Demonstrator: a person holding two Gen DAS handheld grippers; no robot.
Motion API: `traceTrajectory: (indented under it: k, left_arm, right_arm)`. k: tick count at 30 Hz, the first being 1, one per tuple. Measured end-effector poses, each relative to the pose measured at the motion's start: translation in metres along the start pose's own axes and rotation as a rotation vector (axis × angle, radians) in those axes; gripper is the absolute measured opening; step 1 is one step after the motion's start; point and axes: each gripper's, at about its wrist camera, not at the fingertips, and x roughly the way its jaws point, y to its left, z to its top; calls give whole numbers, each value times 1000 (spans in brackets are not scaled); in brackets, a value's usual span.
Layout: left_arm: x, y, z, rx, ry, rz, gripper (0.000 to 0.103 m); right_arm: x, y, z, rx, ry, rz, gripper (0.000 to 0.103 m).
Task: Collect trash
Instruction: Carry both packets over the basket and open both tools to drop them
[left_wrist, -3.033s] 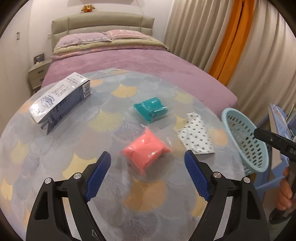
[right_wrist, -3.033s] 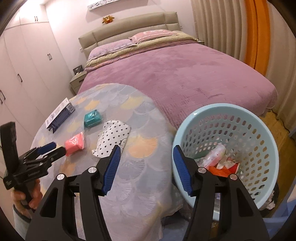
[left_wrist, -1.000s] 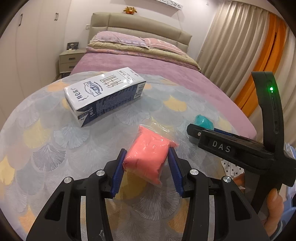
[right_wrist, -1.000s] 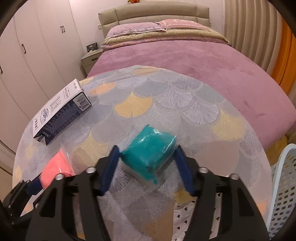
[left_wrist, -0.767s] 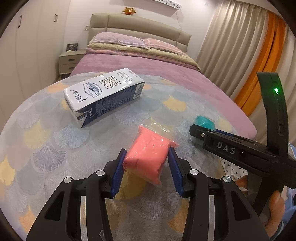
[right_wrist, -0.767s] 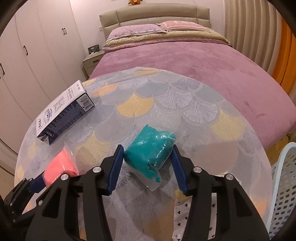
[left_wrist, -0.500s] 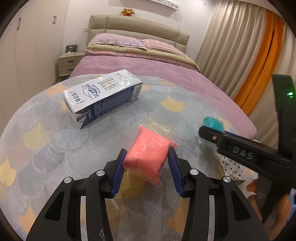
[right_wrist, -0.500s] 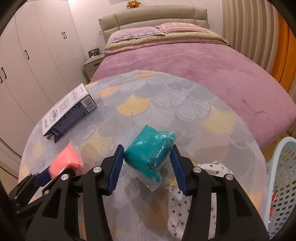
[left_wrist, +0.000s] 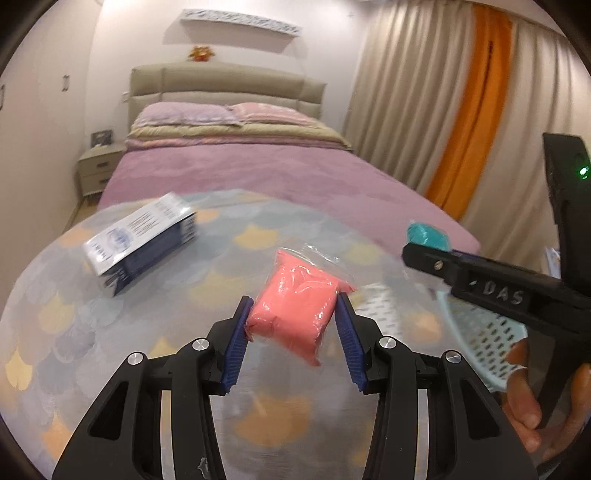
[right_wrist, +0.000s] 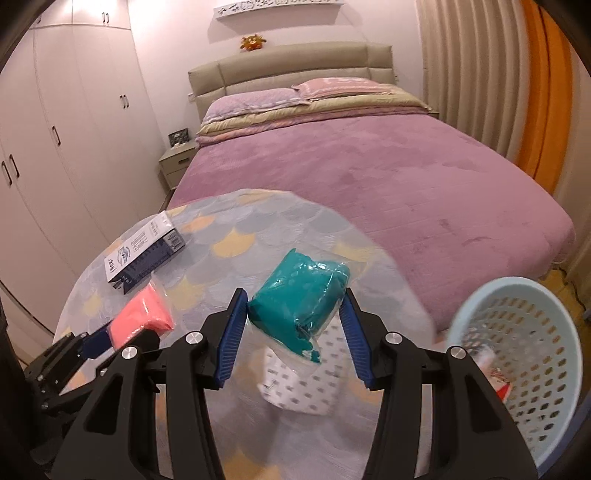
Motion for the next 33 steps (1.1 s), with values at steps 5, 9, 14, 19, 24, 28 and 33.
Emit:
traceTrajectory:
  k: [5, 9, 14, 19, 24, 28, 33]
  left_arm:
    - [-10, -32, 10, 38, -28, -54, 44]
    - [-9, -63, 15, 76, -31, -104, 44]
    - [-1, -99, 13, 115, -12, -162, 44]
    - [12, -134, 7, 169, 26, -203, 44]
    - [27, -162, 2, 203, 71, -244, 44]
    - [37, -182, -1, 225, 93, -273, 44]
    - [58, -212, -10, 262, 141, -299, 44]
  right_arm:
    - [-25, -25, -1, 33, -23, -25, 48]
    - [-45, -52, -5, 73, -43, -67, 48]
    - [-63, -93, -13, 144, -45, -109, 48]
    - [-76, -135, -23, 225, -42, -140, 48]
    - [-88, -169, -34, 290, -51, -170, 48]
    - [-94, -190, -44, 330, -53, -194, 48]
    - [-93, -224, -56, 393, -20, -223, 48]
